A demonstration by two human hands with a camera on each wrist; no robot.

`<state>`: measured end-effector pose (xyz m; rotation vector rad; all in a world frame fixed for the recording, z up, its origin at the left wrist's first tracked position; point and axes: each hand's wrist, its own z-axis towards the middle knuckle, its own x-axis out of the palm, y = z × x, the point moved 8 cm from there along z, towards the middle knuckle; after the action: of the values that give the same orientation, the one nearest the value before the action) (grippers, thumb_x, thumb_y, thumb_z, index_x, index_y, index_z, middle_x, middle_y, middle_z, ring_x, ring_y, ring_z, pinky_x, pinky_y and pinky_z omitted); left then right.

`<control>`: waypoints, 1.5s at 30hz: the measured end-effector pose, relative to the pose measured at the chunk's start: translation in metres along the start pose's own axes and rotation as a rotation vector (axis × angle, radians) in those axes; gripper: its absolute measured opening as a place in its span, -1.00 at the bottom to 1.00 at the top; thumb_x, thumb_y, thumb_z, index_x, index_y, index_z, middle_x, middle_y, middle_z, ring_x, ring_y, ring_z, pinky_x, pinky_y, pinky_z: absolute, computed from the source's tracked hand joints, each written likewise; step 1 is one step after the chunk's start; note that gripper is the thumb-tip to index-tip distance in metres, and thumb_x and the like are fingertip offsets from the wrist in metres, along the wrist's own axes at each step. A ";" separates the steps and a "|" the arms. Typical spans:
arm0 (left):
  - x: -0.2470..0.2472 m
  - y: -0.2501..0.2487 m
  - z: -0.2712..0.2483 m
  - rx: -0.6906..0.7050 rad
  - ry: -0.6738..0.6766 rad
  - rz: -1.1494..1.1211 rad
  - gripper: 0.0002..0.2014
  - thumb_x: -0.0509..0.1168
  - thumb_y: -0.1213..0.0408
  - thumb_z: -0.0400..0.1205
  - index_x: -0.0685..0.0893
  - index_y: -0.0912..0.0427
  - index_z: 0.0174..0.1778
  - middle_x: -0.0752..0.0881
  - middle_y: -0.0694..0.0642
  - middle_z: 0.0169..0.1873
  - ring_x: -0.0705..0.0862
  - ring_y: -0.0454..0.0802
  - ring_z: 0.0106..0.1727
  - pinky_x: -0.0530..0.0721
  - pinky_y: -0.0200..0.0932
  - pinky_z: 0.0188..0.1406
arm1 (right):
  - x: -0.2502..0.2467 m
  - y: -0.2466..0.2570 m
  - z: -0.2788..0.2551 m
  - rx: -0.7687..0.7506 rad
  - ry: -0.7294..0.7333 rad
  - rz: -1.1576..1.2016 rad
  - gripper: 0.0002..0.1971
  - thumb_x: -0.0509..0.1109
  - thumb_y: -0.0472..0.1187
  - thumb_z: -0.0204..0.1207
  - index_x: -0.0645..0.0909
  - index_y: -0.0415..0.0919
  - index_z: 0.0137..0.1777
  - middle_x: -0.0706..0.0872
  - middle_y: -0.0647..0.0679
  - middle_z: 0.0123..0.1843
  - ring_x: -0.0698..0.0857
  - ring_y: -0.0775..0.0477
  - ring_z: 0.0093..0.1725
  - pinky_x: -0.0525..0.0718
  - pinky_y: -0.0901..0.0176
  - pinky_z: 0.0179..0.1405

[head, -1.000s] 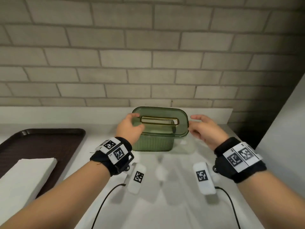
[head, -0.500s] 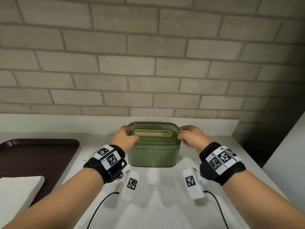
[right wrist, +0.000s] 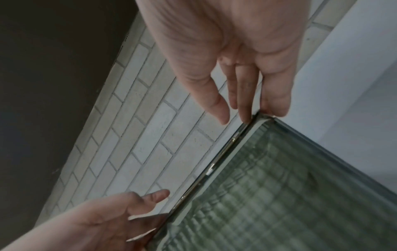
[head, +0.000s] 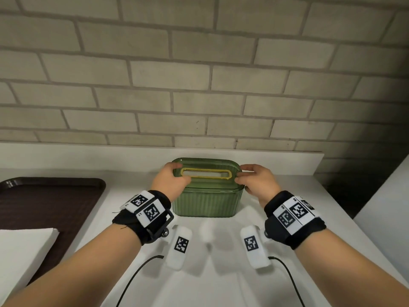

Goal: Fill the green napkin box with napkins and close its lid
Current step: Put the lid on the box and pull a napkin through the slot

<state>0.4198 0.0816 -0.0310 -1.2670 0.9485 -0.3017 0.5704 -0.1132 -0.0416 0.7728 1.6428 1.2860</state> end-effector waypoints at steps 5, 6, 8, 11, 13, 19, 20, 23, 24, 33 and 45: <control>0.003 0.008 -0.001 -0.022 0.026 0.048 -0.53 0.29 0.37 0.57 0.45 0.17 0.43 0.56 0.17 0.33 0.48 -0.07 0.03 0.40 -0.28 0.03 | -0.001 -0.007 0.002 -0.008 -0.007 -0.003 -0.68 0.45 -0.47 0.36 0.60 -0.05 -0.02 0.76 -0.13 0.07 0.70 -0.10 0.04 0.67 0.00 0.16; 0.004 0.010 0.000 -0.025 0.030 0.057 -0.52 0.29 0.37 0.57 0.45 0.17 0.44 0.56 0.17 0.32 0.50 -0.06 0.04 0.42 -0.28 0.04 | 0.000 -0.006 0.001 -0.035 0.002 -0.047 -0.67 0.45 -0.47 0.35 0.63 -0.05 0.00 0.75 -0.14 0.12 0.70 -0.09 0.09 0.67 -0.01 0.21; 0.005 0.012 0.001 -0.028 0.040 0.092 -0.49 0.30 0.34 0.56 0.42 0.17 0.46 0.57 0.17 0.32 0.54 -0.02 0.07 0.46 -0.26 0.09 | 0.004 -0.002 -0.001 -0.108 0.023 -0.184 -0.66 0.47 -0.46 0.36 0.67 -0.12 0.10 0.72 -0.10 0.17 0.67 -0.02 0.16 0.63 0.08 0.25; 0.007 0.020 0.005 -0.055 0.101 0.165 -0.36 0.35 0.19 0.51 0.35 0.17 0.52 0.51 0.17 0.41 0.54 0.10 0.34 0.50 -0.13 0.34 | 0.010 0.006 -0.006 -0.207 0.047 -0.419 -0.66 0.48 -0.37 0.42 0.70 -0.14 0.19 0.71 -0.04 0.20 0.59 0.08 0.10 0.51 0.32 0.11; 0.007 0.024 0.008 -0.061 0.140 0.231 -0.33 0.36 0.14 0.50 0.33 0.16 0.54 0.49 0.16 0.45 0.49 0.12 0.43 0.46 -0.07 0.43 | 0.013 0.011 -0.008 -0.249 0.049 -0.549 -0.69 0.46 -0.28 0.47 0.69 -0.11 0.21 0.70 -0.03 0.21 0.57 0.06 0.04 0.45 0.37 0.00; 0.002 0.000 0.024 0.070 0.187 0.613 -0.35 0.21 -0.12 0.62 0.33 0.17 0.56 0.26 0.15 0.60 0.24 0.15 0.59 0.24 -0.07 0.55 | 0.031 0.020 -0.001 -0.393 0.110 -0.869 -0.60 0.25 -0.01 0.63 0.54 -0.08 0.43 0.38 -0.12 0.59 0.33 -0.08 0.58 0.32 0.17 0.53; 0.005 -0.004 0.026 0.089 0.225 0.655 -0.29 0.17 -0.18 0.61 0.27 0.18 0.59 0.21 0.16 0.62 0.19 0.14 0.62 0.21 -0.06 0.57 | 0.037 0.018 0.001 -0.379 0.162 -0.896 -0.54 0.20 0.04 0.65 0.45 -0.07 0.51 0.26 -0.11 0.65 0.22 -0.08 0.64 0.23 0.10 0.60; 0.023 -0.008 0.030 0.152 0.335 0.794 -0.08 0.11 -0.34 0.54 -0.01 0.17 0.67 -0.06 0.15 0.67 -0.08 0.12 0.68 -0.01 0.01 0.65 | 0.055 0.013 0.006 -0.340 0.279 -0.972 -0.41 0.07 0.13 0.67 0.17 -0.07 0.65 -0.01 -0.09 0.71 -0.01 -0.09 0.69 0.00 -0.03 0.65; 0.027 -0.007 0.031 0.162 0.347 0.810 -0.04 0.11 -0.36 0.52 -0.07 0.17 0.67 -0.11 0.14 0.67 -0.14 0.12 0.68 -0.05 0.04 0.66 | 0.060 0.011 0.008 -0.327 0.298 -0.992 -0.38 0.04 0.15 0.67 0.10 -0.07 0.66 -0.05 -0.08 0.72 -0.05 -0.09 0.69 -0.05 -0.07 0.65; 0.041 0.018 0.037 0.219 0.155 0.755 -0.09 -0.01 -0.38 0.55 0.00 0.19 0.67 -0.01 0.08 0.67 -0.09 0.05 0.69 -0.08 -0.06 0.66 | 0.067 0.000 0.010 -0.343 0.185 -1.061 -0.33 -0.06 0.23 0.65 0.02 -0.06 0.68 -0.01 -0.02 0.71 -0.03 -0.04 0.69 -0.04 -0.02 0.66; 0.031 0.019 0.032 0.175 0.015 0.418 0.14 0.36 -0.29 0.41 -0.17 0.23 0.66 0.13 0.20 0.63 0.16 0.13 0.63 0.20 -0.05 0.59 | 0.066 0.001 0.009 -0.366 0.175 -0.977 -0.53 -0.01 0.14 0.67 0.29 0.04 0.53 0.10 -0.06 0.70 0.04 -0.10 0.68 0.04 -0.16 0.65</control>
<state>0.4566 0.0882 -0.0613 -0.8824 1.1470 -0.0637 0.5510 -0.0518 -0.0589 -0.3678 1.5232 0.8798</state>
